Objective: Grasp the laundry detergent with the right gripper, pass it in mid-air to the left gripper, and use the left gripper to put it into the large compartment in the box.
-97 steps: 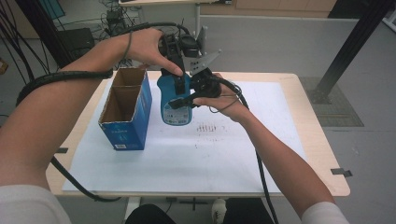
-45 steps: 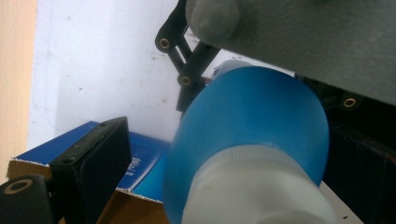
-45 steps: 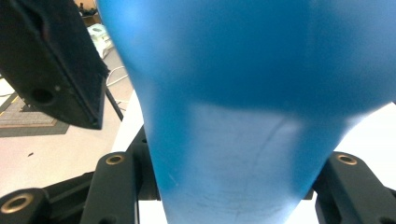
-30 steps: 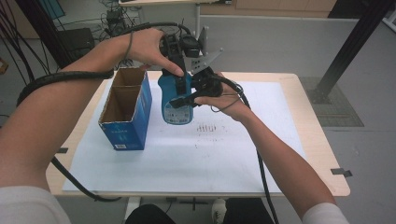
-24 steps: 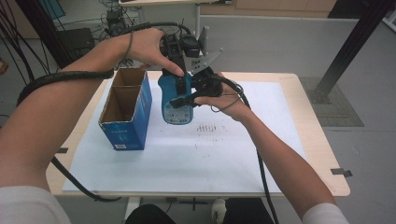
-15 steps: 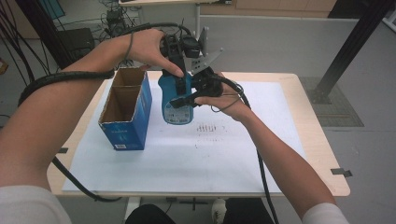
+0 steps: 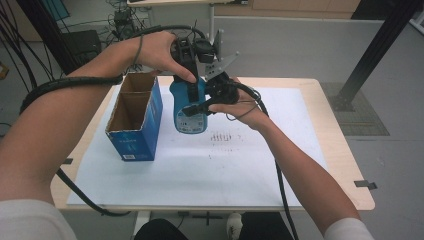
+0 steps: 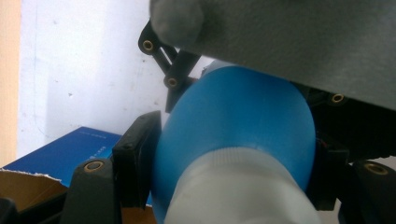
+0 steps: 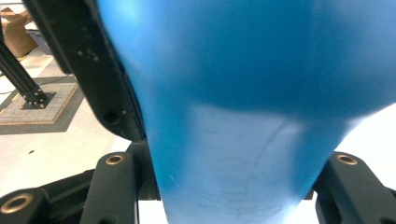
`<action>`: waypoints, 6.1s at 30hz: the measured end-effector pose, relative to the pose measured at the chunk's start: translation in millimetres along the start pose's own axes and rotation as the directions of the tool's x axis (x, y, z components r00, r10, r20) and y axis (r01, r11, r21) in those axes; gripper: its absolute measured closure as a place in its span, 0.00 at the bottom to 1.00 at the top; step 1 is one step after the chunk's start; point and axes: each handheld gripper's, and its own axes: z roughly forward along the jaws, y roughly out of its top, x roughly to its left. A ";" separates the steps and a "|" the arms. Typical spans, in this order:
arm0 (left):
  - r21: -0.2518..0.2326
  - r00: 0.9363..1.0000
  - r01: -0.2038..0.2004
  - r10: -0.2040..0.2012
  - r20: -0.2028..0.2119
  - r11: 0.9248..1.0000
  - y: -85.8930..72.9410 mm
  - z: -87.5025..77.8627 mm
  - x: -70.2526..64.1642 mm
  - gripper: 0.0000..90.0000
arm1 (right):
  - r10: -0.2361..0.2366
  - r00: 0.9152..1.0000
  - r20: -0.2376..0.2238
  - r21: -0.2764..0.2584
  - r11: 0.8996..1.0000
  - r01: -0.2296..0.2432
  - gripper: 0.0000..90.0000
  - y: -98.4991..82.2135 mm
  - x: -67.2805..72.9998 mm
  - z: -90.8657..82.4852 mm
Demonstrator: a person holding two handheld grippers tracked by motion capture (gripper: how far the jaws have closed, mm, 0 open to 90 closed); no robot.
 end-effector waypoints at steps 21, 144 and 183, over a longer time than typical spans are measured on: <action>0.007 1.000 -0.010 0.010 -0.009 1.000 -0.4 1.1 -1.2 0.38 | 0.000 1.000 0.001 0.004 1.000 0.000 0.49 -1.2 0.4 1.4; 0.043 0.998 0.040 -0.038 -0.043 0.998 -1.2 -0.3 -0.5 0.39 | 0.132 0.983 0.128 0.079 0.987 -0.143 0.04 -27.9 -0.7 -22.5; -0.009 0.733 0.677 -0.676 -0.072 0.736 -45.8 -97.8 30.1 0.39 | 0.190 0.910 0.370 0.473 0.804 -0.360 0.04 -89.1 37.1 -159.5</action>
